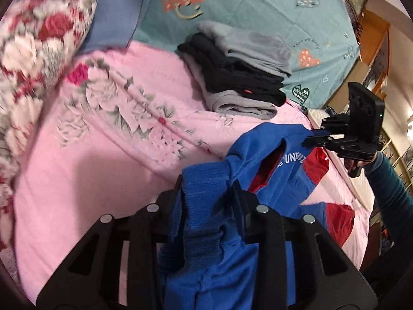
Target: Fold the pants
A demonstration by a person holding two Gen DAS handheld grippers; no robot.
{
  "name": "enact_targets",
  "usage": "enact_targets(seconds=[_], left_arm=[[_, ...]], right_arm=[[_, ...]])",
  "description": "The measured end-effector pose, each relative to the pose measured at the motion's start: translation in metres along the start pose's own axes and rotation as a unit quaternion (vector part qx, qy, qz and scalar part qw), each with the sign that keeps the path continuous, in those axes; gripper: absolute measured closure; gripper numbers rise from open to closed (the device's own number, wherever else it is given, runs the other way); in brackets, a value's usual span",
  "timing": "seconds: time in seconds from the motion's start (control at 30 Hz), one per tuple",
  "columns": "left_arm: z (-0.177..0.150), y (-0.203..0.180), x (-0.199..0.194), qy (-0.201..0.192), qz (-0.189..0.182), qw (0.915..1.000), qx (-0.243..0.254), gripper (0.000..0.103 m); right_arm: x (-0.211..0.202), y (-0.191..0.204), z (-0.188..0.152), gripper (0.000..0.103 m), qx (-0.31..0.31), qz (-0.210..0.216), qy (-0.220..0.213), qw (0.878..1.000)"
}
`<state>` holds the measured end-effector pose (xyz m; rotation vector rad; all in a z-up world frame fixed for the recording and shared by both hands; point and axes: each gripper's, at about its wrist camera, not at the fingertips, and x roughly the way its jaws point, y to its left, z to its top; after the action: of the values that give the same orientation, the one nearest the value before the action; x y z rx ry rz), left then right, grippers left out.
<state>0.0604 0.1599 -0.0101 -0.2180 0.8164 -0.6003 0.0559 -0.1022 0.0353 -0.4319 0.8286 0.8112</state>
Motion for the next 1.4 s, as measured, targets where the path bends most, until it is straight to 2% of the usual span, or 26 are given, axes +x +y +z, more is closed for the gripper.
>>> enact_targets(seconds=[0.13,0.27,0.37,0.47,0.53,0.7,0.8,0.87,0.9,0.93,0.97,1.0,1.03,1.13,1.2,1.23,1.27,1.33,1.4], left_arm=[[-0.021,-0.029,-0.043,-0.014,0.027,0.9983,0.049,0.068],[-0.062,-0.043,-0.065,0.007,0.047,0.9963,0.071,0.068],[-0.102,-0.038,-0.067,0.043,0.067,0.9947,0.064,0.067],[-0.124,-0.026,-0.062,0.065,0.077,0.9942,0.038,0.066],[-0.131,-0.019,-0.059,0.069,0.078,0.9943,0.02,0.065],[-0.114,-0.026,-0.076,0.008,0.084,0.996,0.028,0.065],[-0.12,-0.023,-0.083,0.021,0.085,0.9959,0.022,0.059],[-0.131,-0.017,-0.083,0.041,0.095,0.9945,0.016,0.05],[-0.14,-0.012,-0.083,0.057,0.097,0.9936,0.009,0.049],[-0.147,-0.008,-0.084,0.067,0.104,0.9923,0.003,0.049],[-0.152,-0.004,-0.087,0.071,0.118,0.9904,-0.003,0.051],[-0.152,-0.001,-0.091,0.069,0.123,0.9899,-0.011,0.051],[-0.152,0.0,-0.098,0.061,0.121,0.9905,-0.02,0.051],[-0.136,-0.013,-0.117,0.017,0.11,0.9936,-0.018,0.05],[-0.119,-0.031,-0.121,-0.017,0.09,0.9958,-0.005,0.039],[-0.113,-0.038,-0.119,-0.029,0.088,0.9957,-0.001,0.027],[-0.106,-0.045,-0.112,-0.037,0.082,0.9959,-0.001,0.024],[-0.103,-0.052,-0.092,-0.021,0.066,0.9976,-0.001,0.024],[-0.117,-0.05,-0.061,0.034,0.073,0.9967,-0.003,0.024]], right_arm=[[-0.027,0.053,-0.021,0.097,-0.026,0.007,-0.019,0.999],[-0.025,0.112,-0.049,0.097,-0.051,0.03,-0.016,0.998],[-0.001,0.154,-0.071,0.097,-0.076,0.025,0.009,0.997],[0.032,0.18,-0.09,0.097,-0.089,0.023,0.054,0.994],[0.04,0.186,-0.095,0.097,-0.095,0.014,0.062,0.993],[0.016,0.179,-0.084,0.097,-0.047,0.016,0.024,0.998],[0.014,0.186,-0.092,0.096,-0.048,0.014,0.031,0.998],[0.027,0.193,-0.103,0.095,-0.054,0.014,0.052,0.997],[0.029,0.192,-0.107,0.091,-0.05,0.013,0.06,0.997],[0.035,0.193,-0.11,0.078,-0.041,0.015,0.07,0.997],[0.037,0.193,-0.114,0.07,-0.024,0.02,0.071,0.997],[0.035,0.191,-0.114,0.063,-0.007,0.032,0.069,0.997],[0.033,0.189,-0.114,0.051,0.015,0.064,0.08,0.995],[0.018,0.181,-0.107,0.047,0.045,0.09,0.05,0.994],[0.011,0.176,-0.105,0.044,0.066,0.103,0.032,0.992],[0.012,0.173,-0.105,0.043,0.082,0.105,0.031,0.991],[0.018,0.17,-0.109,0.043,0.105,0.115,0.045,0.987],[0.03,0.168,-0.122,0.043,0.137,0.123,0.089,0.979],[0.018,0.161,-0.122,0.043,0.142,0.127,0.073,0.979]])
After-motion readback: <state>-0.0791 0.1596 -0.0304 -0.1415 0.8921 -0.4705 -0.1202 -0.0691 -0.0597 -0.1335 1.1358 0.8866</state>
